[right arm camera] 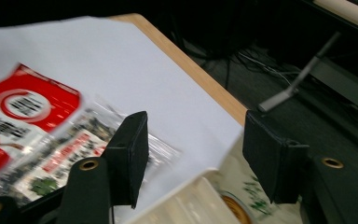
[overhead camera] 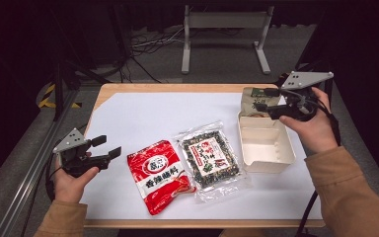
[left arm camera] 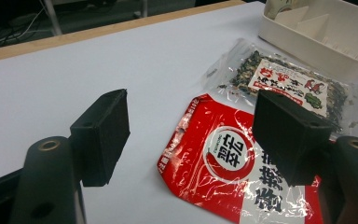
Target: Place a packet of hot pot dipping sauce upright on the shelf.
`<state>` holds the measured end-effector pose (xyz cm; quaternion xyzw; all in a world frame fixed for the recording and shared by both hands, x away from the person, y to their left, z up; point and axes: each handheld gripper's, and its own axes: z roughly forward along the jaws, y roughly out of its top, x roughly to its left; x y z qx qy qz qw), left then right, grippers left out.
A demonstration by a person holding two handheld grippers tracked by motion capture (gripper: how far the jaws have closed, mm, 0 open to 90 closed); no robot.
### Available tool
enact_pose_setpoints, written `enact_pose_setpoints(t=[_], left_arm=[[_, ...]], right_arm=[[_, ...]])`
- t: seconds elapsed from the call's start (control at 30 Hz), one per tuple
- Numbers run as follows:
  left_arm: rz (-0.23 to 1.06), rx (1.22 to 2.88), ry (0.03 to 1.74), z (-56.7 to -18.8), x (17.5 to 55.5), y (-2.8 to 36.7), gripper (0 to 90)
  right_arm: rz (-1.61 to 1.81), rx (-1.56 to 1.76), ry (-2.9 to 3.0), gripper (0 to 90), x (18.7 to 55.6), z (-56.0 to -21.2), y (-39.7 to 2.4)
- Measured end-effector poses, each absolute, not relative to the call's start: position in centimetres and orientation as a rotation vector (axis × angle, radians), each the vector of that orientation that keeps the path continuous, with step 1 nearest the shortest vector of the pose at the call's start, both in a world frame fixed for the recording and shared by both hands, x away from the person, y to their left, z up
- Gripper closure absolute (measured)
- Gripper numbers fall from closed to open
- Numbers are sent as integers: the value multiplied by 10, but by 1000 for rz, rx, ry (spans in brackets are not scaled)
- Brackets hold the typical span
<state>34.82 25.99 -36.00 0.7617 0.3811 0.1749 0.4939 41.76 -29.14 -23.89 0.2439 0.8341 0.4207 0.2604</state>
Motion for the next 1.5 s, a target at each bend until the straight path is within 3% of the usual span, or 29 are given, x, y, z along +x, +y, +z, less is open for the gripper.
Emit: enact_pose_setpoints(t=[0.5,0.77,1.5], left_arm=[[433,1875,983,-371,354,255,241],[372,1943,1068,-395,368,239,258],[334,2002,1119,-423,382,230,284]], right_arm=[[1287,574,2281,387,374,-251,-256],[1335,520,2304,395,354,-270,-238],[1405,468,2344,403,342,-286,-220]])
